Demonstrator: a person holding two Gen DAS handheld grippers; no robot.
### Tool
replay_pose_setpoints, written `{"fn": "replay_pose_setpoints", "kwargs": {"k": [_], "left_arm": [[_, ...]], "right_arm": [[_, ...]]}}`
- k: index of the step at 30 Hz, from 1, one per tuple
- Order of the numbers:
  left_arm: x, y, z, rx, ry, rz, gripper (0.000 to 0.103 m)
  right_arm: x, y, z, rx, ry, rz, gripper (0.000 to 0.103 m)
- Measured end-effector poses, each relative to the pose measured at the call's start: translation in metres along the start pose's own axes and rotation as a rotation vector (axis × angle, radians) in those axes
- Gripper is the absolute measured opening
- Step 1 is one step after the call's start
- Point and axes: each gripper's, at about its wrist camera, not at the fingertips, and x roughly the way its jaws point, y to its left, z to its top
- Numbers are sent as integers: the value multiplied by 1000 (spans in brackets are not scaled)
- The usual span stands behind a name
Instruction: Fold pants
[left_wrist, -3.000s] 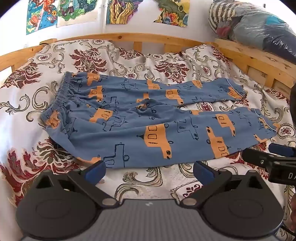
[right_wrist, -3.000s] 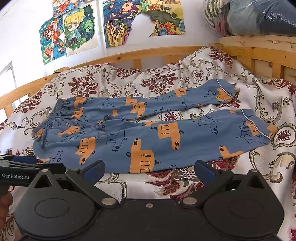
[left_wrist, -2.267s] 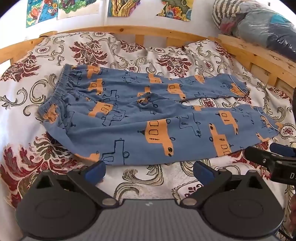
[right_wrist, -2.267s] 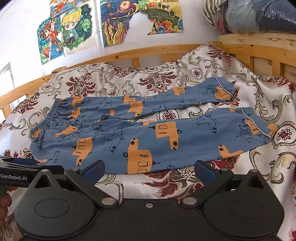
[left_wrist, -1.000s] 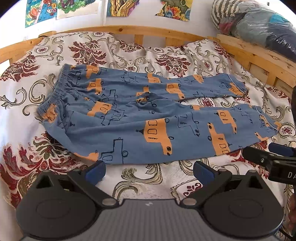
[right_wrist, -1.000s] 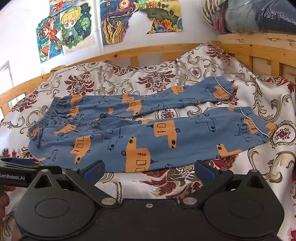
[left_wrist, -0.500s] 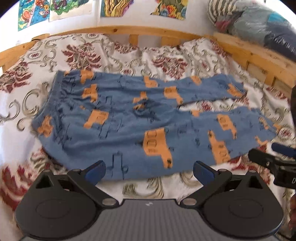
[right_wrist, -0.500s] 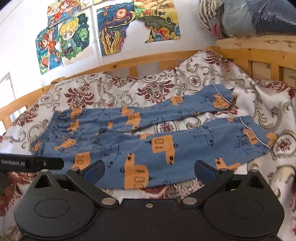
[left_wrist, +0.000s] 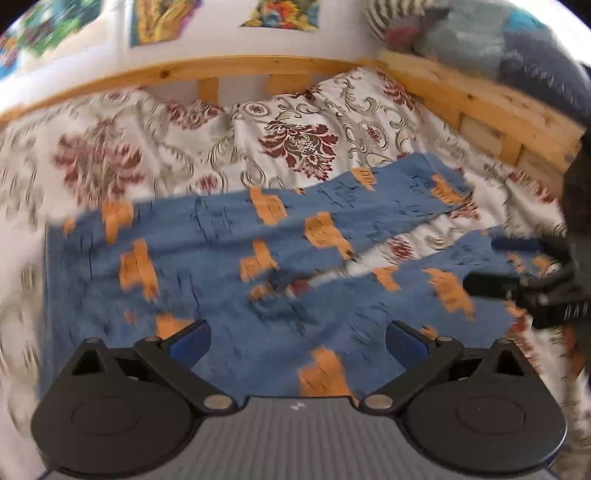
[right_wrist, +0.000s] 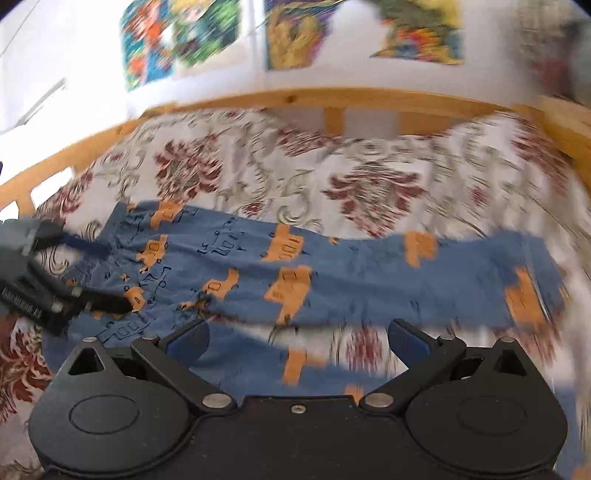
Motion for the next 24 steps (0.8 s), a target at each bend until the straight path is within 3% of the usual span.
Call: {"fn": "replay_pose_setpoints", "kwargs": {"k": [4,6,13,20,23,24], "left_arm": [[27,23,37,52,-23,68,103],[45,39,58,59,12,113,103],[104,96,113,204,2,124,103],[151,119,138,315,83,-49,103],[171,124,141,322,147,-58,100],[178,125,141,318,179,-58,94]], "right_arm": [[56,-24,48,-117,74,99,102],[87,-37,70,-169,103,126,102],[178,-63,113,-277,216,237,99],[223,-73,132,-405,313,277,81],[229,-83,132,-398,343,281,73],[230,-84,131,-394,352,293,73]]}}
